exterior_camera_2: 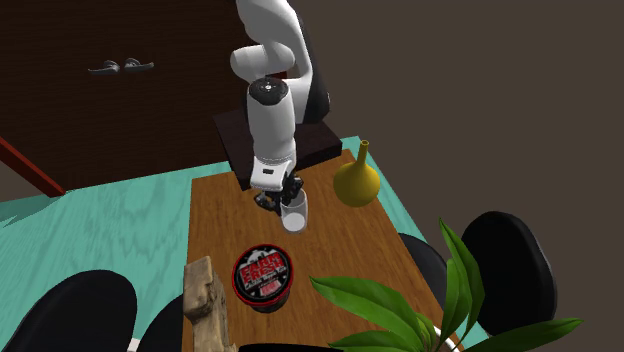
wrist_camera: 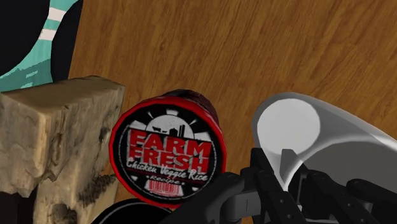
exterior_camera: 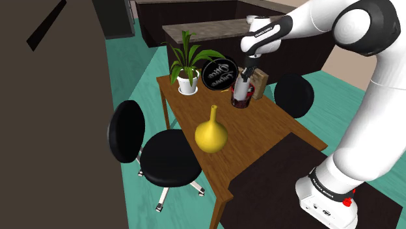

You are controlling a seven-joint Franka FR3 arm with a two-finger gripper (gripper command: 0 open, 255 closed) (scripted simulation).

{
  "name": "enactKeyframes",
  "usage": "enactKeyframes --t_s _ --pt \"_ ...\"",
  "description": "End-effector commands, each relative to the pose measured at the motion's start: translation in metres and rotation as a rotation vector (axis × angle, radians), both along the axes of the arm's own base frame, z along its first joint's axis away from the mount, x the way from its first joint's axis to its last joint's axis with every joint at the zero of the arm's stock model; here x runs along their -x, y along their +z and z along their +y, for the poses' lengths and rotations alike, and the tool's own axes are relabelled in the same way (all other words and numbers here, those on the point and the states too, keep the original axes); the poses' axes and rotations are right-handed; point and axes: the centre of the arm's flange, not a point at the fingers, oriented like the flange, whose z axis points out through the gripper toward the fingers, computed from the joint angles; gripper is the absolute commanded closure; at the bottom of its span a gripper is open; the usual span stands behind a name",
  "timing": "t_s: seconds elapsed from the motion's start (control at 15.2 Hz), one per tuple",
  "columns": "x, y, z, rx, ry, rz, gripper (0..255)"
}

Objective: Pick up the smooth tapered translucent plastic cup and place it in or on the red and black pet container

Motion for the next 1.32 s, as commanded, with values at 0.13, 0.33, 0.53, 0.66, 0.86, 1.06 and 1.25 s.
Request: enactKeyframes --t_s 0.13,0.33,0.53,0.66,0.86,1.06,1.25 --pt "0.0 0.022 0.0 0.0 0.0 0.0 255" --pt "0.0 0.037 0.0 0.0 0.0 0.0 255" --pt "0.0 0.053 0.0 0.0 0.0 0.0 255" --pt "-0.007 0.061 -0.011 0.0 0.0 0.0 255" --pt "-0.028 0.071 -0.043 0.0 0.0 0.0 255" --pt "-0.048 0.081 -0.076 0.0 0.0 0.0 255" --pt "-0.069 0.091 -0.108 0.0 0.0 0.0 255"
